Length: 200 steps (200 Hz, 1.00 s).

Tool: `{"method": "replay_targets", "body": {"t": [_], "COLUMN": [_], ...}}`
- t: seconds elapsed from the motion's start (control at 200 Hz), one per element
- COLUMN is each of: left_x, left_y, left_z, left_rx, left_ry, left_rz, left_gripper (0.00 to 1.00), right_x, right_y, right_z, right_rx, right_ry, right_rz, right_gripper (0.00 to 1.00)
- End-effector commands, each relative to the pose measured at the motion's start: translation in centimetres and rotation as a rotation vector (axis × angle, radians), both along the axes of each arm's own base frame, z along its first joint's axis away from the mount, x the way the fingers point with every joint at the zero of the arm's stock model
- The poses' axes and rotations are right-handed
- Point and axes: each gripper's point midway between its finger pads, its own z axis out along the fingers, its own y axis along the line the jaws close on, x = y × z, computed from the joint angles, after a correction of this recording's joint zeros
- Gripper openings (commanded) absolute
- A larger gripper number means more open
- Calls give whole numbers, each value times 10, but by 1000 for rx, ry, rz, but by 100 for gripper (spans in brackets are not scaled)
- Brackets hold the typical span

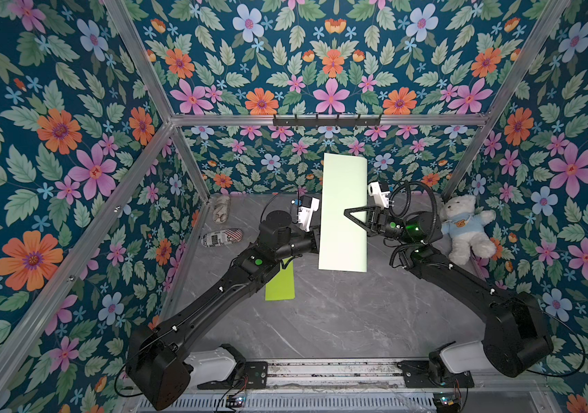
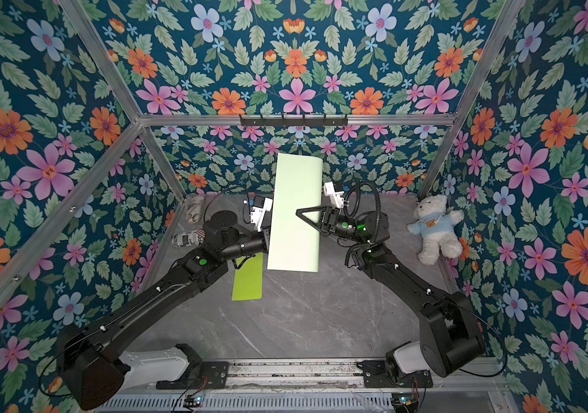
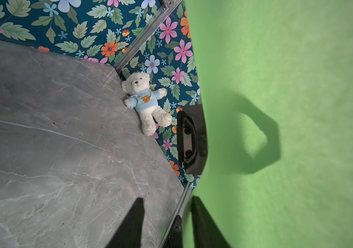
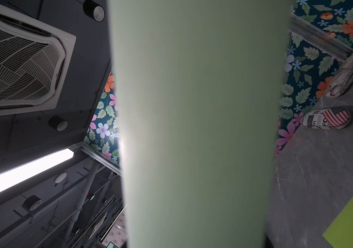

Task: Fold the rectangular paper in half along the long edge
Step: Fold the paper.

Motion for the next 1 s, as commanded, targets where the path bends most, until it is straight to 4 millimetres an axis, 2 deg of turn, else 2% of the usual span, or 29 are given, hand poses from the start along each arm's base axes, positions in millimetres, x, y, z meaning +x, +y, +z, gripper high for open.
{"method": "replay_targets", "body": {"t": [0.0,0.01,0.35,0.505,0.645,0.835,0.995], "left_x": [-1,-2,-4,-4,-5,-4,-4], "left_y": [-1,-1,5,8,10,10,9], "left_z": [9,9,10,11,13,12,12], "left_rx": [-28,-29,-25,-27,-25,-18,-23], "left_ry": [-35,-35,-47,-52,-60,-62,-58], "left_rz": [-13,-13,9,18,27,32,26], "left_gripper": [2,0,0,0,0,0,0], "right_x": [-5,-5,-4,-2,1,-1,0], "right_y": [-1,-2,-10,-12,-16,-17,-17], "right_z": [5,5,9,6,1,2,1], "right_rx": [8,7,-6,-13,-20,-19,-19], "right_ry": [-36,-37,-56,-45,-28,-33,-32], "right_rz": [9,9,-21,-22,-34,-36,-37], "right_gripper": [42,42,49,50,55,56,52]}}
